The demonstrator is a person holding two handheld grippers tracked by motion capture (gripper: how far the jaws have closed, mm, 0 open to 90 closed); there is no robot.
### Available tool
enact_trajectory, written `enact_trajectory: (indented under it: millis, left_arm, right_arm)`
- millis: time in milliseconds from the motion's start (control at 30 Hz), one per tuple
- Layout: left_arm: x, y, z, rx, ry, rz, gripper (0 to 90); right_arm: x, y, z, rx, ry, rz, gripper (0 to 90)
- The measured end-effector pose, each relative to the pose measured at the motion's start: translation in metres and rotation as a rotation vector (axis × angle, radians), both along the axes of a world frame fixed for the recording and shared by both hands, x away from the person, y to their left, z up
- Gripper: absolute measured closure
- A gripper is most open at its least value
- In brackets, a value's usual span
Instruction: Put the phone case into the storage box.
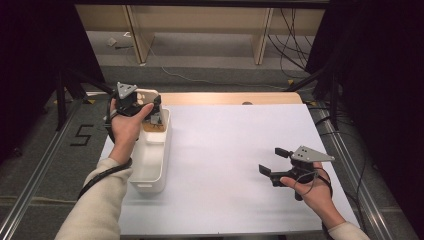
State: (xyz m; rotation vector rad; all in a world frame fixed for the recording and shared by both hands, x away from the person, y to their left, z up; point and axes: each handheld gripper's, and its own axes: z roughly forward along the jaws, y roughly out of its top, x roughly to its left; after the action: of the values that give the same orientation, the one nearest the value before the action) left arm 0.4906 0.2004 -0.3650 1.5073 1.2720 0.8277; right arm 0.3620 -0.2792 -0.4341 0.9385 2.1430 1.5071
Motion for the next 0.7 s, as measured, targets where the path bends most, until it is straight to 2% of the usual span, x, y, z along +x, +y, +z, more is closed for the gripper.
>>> enact_trajectory:
  millis: [700]
  left_arm:
    - [0.0061,-0.0017,-0.0042,0.004,0.014,0.001,10.8]
  right_arm:
    - [0.0002,0.0004,-0.0005,0.002,0.001,0.0,10.3]
